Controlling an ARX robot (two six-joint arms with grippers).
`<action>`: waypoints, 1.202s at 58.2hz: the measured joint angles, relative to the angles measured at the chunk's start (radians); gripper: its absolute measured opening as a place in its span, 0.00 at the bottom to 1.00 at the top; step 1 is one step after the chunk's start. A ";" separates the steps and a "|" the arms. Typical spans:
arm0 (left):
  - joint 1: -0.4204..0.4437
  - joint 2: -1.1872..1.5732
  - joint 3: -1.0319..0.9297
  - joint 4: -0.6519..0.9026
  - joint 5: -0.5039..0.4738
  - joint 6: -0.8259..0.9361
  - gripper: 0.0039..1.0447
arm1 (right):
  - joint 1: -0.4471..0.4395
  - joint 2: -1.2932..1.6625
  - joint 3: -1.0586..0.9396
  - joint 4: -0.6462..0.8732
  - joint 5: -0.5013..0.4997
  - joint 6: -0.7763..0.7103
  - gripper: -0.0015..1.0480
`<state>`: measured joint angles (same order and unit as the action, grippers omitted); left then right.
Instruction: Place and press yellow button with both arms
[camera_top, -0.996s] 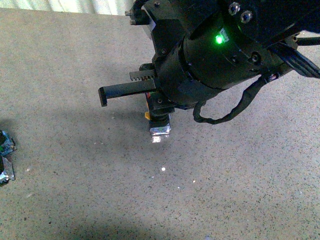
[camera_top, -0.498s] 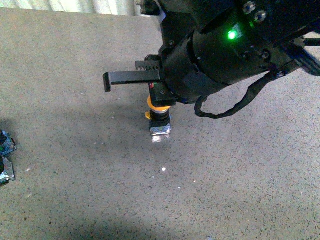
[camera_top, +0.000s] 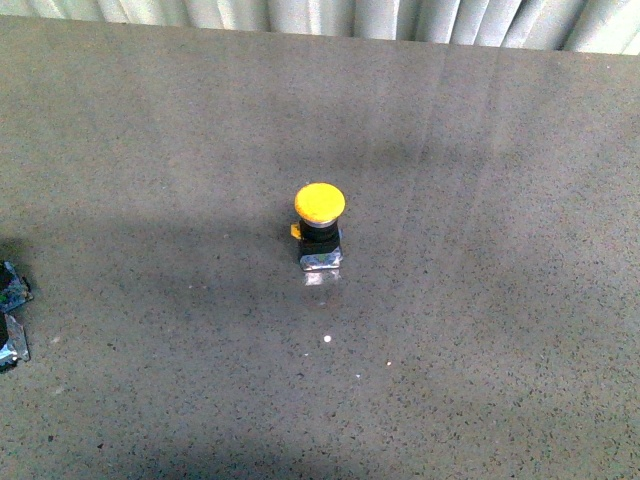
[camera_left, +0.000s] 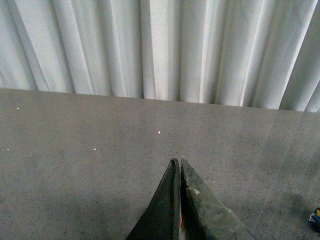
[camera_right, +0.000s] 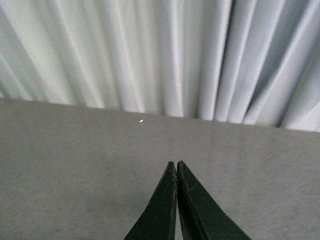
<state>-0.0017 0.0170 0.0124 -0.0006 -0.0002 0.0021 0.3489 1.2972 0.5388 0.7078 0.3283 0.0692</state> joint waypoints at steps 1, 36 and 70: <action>0.000 0.000 0.000 0.000 0.000 0.000 0.01 | -0.011 -0.012 -0.027 0.033 -0.003 -0.010 0.01; 0.000 0.000 0.000 0.000 0.000 0.000 0.01 | -0.223 -0.410 -0.407 0.037 -0.204 -0.063 0.01; 0.000 0.000 0.000 0.000 0.000 0.000 0.01 | -0.346 -0.754 -0.521 -0.174 -0.327 -0.064 0.01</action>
<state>-0.0017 0.0170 0.0124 -0.0006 -0.0002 0.0021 0.0025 0.5434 0.0181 0.5339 0.0017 0.0055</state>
